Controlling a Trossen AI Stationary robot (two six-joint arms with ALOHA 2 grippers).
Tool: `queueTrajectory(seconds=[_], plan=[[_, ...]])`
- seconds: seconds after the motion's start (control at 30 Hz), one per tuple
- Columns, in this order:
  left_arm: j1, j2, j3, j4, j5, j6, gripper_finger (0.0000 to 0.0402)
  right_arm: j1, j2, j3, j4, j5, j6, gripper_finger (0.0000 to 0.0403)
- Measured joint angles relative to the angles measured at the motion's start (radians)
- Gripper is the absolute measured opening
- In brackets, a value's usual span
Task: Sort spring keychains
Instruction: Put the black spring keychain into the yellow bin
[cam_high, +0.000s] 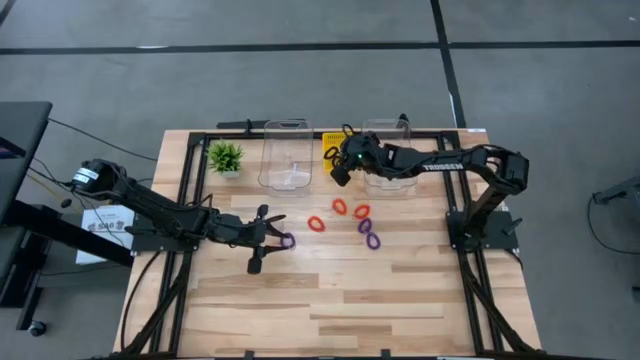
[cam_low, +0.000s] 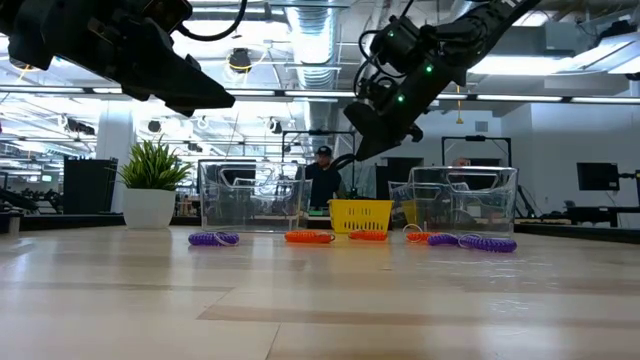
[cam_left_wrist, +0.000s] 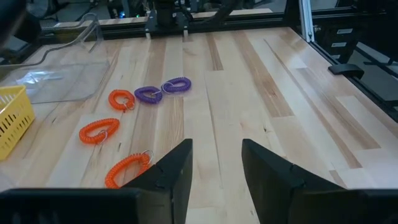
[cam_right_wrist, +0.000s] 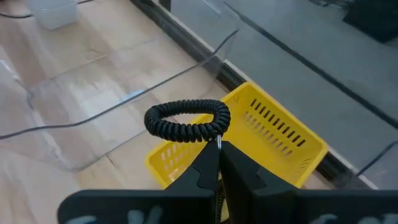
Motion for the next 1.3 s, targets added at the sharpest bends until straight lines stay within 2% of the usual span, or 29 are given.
queueTrajectory(seconds=[0.77,1.07,1.3], plan=[[0.0,0.0,0.0,0.0,0.0,0.0,0.0136,-0.017,0.001,0.0,-0.02,-0.03,0.011,0.0002],[0.001,0.0,0.0,0.002,0.0,0.0,0.0136,-0.016,0.109,0.0,0.051,0.004,-0.001,0.0002],[0.003,0.0,0.0,0.002,0.0,0.0,0.0136,-0.023,0.118,0.002,0.06,-0.001,-0.001,0.0002]])
